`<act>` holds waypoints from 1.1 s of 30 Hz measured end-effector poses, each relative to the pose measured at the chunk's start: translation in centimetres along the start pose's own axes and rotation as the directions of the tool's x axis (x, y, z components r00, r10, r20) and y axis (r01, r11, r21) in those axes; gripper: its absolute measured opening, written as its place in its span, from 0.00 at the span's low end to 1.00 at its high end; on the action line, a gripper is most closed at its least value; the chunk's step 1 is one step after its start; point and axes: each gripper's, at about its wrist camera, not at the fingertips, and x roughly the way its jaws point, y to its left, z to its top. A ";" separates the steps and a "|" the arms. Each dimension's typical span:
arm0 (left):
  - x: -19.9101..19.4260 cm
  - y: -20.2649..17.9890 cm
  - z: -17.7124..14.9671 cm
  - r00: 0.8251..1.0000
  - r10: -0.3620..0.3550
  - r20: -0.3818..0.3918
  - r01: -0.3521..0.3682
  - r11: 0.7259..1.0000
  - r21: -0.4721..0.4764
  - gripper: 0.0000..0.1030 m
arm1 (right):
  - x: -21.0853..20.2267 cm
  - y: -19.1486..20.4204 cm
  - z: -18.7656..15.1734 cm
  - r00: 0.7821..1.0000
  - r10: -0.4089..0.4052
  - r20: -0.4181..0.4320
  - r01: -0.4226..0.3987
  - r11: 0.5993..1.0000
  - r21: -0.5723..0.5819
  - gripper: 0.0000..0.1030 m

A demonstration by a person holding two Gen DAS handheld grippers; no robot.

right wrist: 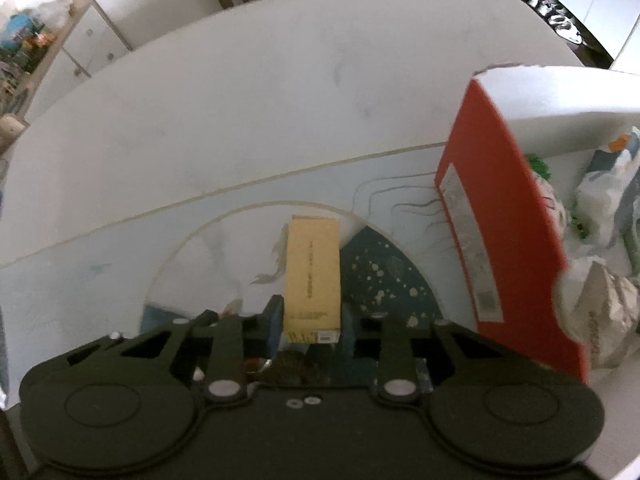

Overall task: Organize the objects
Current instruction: 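Grasp the yellow box with the right gripper while the left grasps the orange keychain, then carry the yellow box and orange keychain over the shoebox with both grippers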

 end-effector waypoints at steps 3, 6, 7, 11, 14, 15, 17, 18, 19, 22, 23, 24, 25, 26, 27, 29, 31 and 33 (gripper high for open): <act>-1.3 0.2 0.0 1.000 -0.006 0.022 0.007 1.000 -0.019 0.05 | -1.3 -0.2 -0.3 1.000 0.024 0.021 -0.024 1.000 -0.012 0.27; -2.4 0.0 0.0 0.999 -0.017 0.035 0.018 0.999 -0.038 0.05 | -2.9 -0.3 -1.1 0.998 0.050 0.039 -0.049 0.998 -0.028 0.26; -2.7 0.1 0.0 0.999 -0.023 0.037 0.024 0.998 -0.051 0.05 | -3.3 -0.4 -1.3 0.998 0.056 0.043 -0.054 0.998 -0.031 0.26; -4.6 0.5 -0.1 0.997 -0.042 0.059 0.048 0.993 -0.108 0.05 | -5.2 -0.9 -2.3 0.995 0.076 0.069 -0.073 0.996 -0.044 0.26; -6.1 0.8 -0.1 0.996 -0.050 0.072 0.060 0.987 -0.148 0.05 | -6.8 -1.4 -3.1 0.992 0.096 0.084 -0.091 0.994 -0.057 0.26; -6.6 0.8 -0.2 0.996 -0.052 0.075 0.064 0.985 -0.161 0.05 | -7.3 -1.7 -3.4 0.991 0.103 0.090 -0.098 0.993 -0.060 0.26; -7.6 1.0 -0.1 0.995 -0.057 0.086 0.072 0.980 -0.187 0.05 | -8.5 -2.1 -4.0 0.988 0.117 0.100 -0.112 0.992 -0.059 0.26; -8.1 1.0 -0.1 0.994 -0.060 0.092 0.077 0.978 -0.193 0.05 | -9.1 -2.3 -4.2 0.986 0.125 0.107 -0.119 0.991 -0.060 0.26; -8.6 0.9 0.0 0.993 -0.060 0.097 0.078 0.978 -0.193 0.05 | -9.6 -2.5 -4.4 0.985 0.131 0.116 -0.124 0.990 -0.061 0.26; -9.8 0.4 0.5 0.993 -0.062 0.103 0.081 0.978 -0.191 0.05 | -11.3 -3.2 -5.0 0.980 0.137 0.142 -0.130 0.990 -0.061 0.26; -10.2 0.2 0.7 0.993 -0.062 0.100 0.080 0.979 -0.189 0.05 | -11.7 -3.4 -5.1 0.979 0.138 0.147 -0.131 0.990 -0.059 0.26; -10.5 -0.2 0.9 0.994 -0.057 0.092 0.073 0.981 -0.178 0.05 | -12.1 -3.7 -5.3 0.979 0.139 0.150 -0.131 0.989 -0.061 0.26; -10.7 -0.6 1.0 0.995 -0.055 0.087 0.069 0.983 -0.168 0.05 | -12.5 -3.9 -5.3 0.979 0.139 0.151 -0.131 0.989 -0.063 0.26; -11.0 -1.0 1.2 0.995 -0.055 0.083 0.068 0.985 -0.159 0.05 | -12.8 -4.2 -5.5 0.978 0.139 0.153 -0.131 0.989 -0.062 0.26; -11.2 -1.4 1.4 0.995 -0.057 0.079 0.068 0.986 -0.151 0.05 | -13.0 -4.5 -5.6 0.978 0.140 0.157 -0.131 0.989 -0.064 0.26; -11.6 -2.2 1.8 0.995 -0.053 0.079 0.063 0.989 -0.131 0.05 | -13.8 -5.4 -5.6 0.977 0.138 0.165 -0.129 0.990 -0.061 0.26; -12.1 -2.8 2.2 0.995 -0.062 0.083 0.072 0.989 -0.129 0.05 | -14.7 -6.6 -5.7 0.974 0.145 0.175 -0.139 0.989 -0.048 0.26; -12.5 -3.6 2.6 0.994 -0.067 0.092 0.078 0.990 -0.121 0.05 | -15.6 -7.8 -5.8 0.969 0.153 0.192 -0.149 0.988 -0.038 0.26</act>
